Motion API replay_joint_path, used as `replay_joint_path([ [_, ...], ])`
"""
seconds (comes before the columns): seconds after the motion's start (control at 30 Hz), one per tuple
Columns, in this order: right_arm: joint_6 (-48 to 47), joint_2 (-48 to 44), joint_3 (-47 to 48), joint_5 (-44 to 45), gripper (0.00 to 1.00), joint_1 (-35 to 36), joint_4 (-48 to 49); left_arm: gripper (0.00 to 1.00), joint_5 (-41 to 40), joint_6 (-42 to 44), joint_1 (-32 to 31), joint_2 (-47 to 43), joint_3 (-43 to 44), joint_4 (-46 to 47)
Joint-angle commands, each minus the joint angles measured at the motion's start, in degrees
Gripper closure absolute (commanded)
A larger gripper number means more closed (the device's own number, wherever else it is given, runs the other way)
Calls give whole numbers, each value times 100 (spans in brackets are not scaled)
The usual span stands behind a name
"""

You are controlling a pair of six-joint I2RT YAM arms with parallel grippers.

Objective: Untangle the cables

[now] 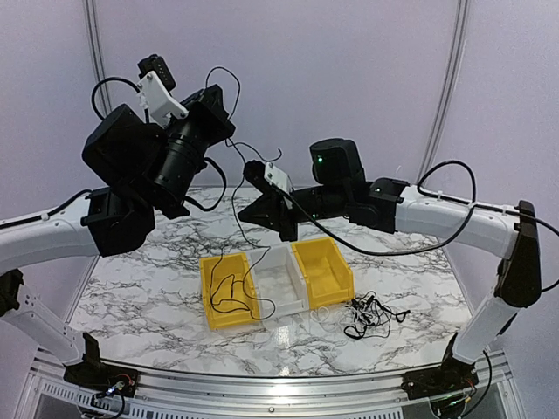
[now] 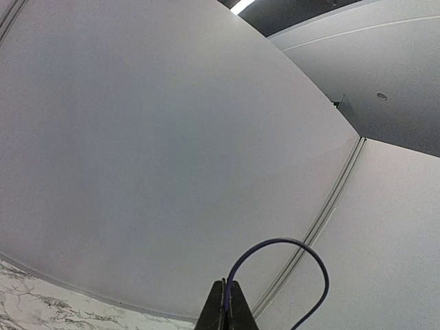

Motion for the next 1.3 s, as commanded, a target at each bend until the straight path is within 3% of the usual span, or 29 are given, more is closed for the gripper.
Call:
replay_joint_path([
  [0.0,-279,-278,-167,477,100,-161,181,100,-62,118,15,-201,-175,171],
  [0.2,-141,-396,-104,477,100,-643,317,100,33,166,24,-214,-170,158],
  [0.4,-305,-507,49,539,100,-801,83,100,503,18,31,-51,402,-36],
  [0.5,-389,-704,-159,712,89,-880,-12,100,783,-87,24,169,902,-303],
  [0.63,-483,-1098,-454,969,66,-1128,-275,100,999,22,26,541,1531,-572],
  [0.7,-567,-1332,-609,1051,61,-1294,-448,100,998,240,31,696,1752,-608],
  [0.87,-625,-1989,-1249,1240,56,-1835,-638,100,963,531,260,936,1835,-616],
  [1.13,-531,-2803,-2514,1260,54,-2416,-444,100,1324,179,916,1389,1986,-980],
  [1.27,-469,-3003,-3165,1234,54,-2680,-55,100,1306,-37,1042,1398,1544,-1033],
])
